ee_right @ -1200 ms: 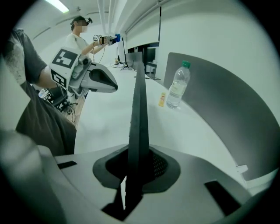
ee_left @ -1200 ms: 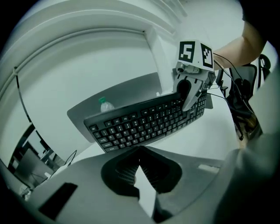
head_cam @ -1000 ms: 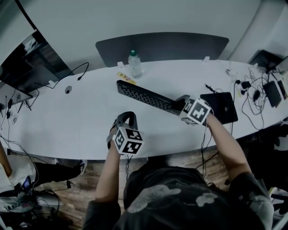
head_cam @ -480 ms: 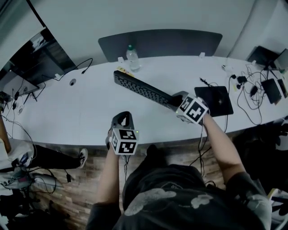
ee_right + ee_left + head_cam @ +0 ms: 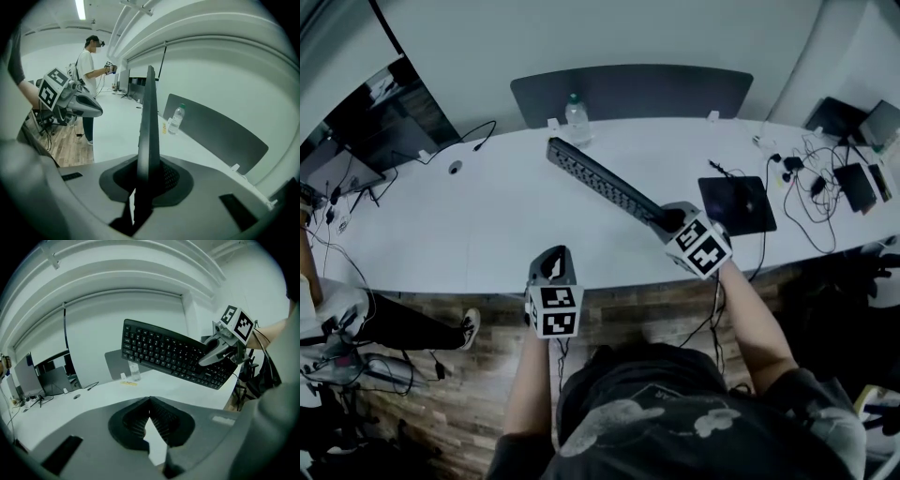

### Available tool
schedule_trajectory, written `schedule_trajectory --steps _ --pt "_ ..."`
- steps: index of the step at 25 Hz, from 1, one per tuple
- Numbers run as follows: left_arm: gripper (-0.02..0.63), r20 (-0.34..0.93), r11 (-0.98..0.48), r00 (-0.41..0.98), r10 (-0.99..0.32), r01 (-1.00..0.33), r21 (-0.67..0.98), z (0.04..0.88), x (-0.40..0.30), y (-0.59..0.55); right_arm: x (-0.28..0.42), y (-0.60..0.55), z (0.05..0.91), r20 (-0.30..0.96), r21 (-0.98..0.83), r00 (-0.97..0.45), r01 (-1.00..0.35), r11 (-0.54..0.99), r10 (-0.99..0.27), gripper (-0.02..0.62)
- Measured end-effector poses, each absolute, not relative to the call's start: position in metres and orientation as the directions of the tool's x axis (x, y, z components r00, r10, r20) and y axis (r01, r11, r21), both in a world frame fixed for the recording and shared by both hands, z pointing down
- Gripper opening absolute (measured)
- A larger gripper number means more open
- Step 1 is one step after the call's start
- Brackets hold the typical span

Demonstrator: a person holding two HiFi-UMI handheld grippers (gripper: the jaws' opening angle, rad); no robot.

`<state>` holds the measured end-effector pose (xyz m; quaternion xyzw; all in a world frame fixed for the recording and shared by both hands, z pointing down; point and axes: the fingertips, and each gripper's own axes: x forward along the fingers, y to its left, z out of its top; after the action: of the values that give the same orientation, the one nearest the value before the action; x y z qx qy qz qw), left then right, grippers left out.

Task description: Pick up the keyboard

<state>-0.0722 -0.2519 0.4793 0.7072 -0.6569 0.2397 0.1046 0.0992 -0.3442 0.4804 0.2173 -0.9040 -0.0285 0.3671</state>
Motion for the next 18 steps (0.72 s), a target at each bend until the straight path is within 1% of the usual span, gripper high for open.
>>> schedule_trajectory --steps 7,12,18 --pt "0.002 0.450 -0.180 0.101 -0.887 -0.974 -0.136 0.472 -0.097 -0.242 0.093 -0.321 0.470 0.597 0.191 -0.618 -0.511 0.838 -0.512 0.063" --pt "0.002 0.424 -0.233 0.151 -0.893 -0.961 -0.148 0.474 -0.107 -0.224 0.096 -0.306 0.459 0.540 0.171 -0.595 -0.616 0.769 -0.596 0.063" --pt "0.002 0.418 -0.265 0.182 -0.890 -0.953 -0.149 0.475 -0.109 -0.202 0.104 -0.271 0.453 0.507 0.128 -0.583 -0.678 0.724 -0.635 0.062"
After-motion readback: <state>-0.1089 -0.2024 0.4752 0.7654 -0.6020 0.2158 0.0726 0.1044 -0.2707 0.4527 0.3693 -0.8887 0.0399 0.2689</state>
